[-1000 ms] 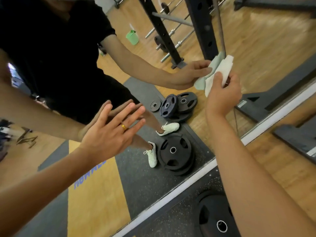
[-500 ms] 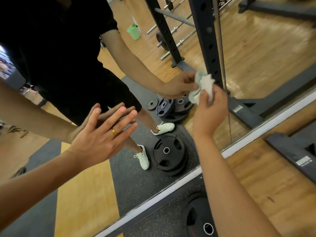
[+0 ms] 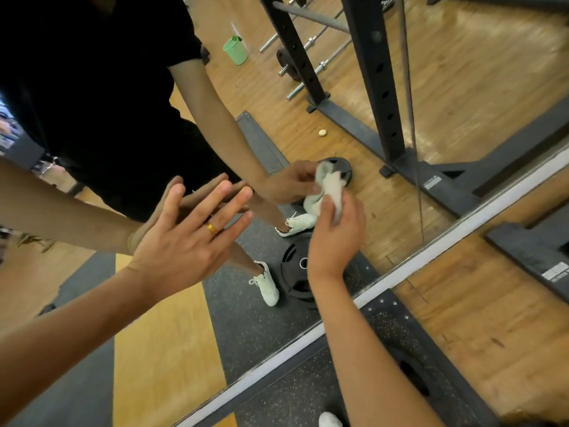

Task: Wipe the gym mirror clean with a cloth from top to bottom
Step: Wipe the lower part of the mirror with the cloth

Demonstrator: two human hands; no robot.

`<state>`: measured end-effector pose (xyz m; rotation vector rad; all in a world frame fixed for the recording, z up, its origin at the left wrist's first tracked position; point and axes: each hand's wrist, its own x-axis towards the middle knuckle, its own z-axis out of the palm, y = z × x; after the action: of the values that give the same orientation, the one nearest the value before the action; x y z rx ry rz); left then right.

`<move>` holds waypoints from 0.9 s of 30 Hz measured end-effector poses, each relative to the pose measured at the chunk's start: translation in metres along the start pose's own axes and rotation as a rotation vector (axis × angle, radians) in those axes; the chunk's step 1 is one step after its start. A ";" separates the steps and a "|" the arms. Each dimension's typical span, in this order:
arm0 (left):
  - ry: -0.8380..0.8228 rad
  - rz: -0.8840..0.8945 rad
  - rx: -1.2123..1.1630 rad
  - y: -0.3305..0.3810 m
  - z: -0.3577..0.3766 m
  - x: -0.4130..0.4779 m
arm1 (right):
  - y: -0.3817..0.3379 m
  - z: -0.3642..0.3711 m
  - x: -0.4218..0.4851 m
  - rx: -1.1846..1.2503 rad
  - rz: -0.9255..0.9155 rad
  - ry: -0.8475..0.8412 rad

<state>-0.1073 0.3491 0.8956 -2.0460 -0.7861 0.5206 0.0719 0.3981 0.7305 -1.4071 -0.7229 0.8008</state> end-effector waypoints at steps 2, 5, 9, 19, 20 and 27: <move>0.040 -0.012 0.023 0.000 0.000 0.000 | 0.006 0.000 -0.026 -0.018 -0.037 -0.117; 0.032 -0.011 0.021 0.002 0.001 -0.003 | 0.009 0.002 -0.026 -0.016 -0.041 -0.087; 0.042 -0.003 0.033 0.000 0.000 -0.002 | -0.004 0.011 -0.028 0.094 0.084 0.077; 0.035 0.011 0.010 -0.001 -0.002 -0.002 | 0.002 0.018 -0.066 0.029 0.004 -0.036; 0.030 0.013 0.009 -0.001 -0.003 -0.002 | 0.001 0.018 -0.062 0.049 0.028 0.001; 0.040 0.011 -0.029 -0.001 0.000 -0.002 | -0.003 0.045 -0.147 0.084 0.029 -0.045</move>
<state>-0.1087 0.3484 0.8970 -2.0825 -0.7635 0.4748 -0.0468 0.3007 0.7398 -1.3301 -0.6968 0.8778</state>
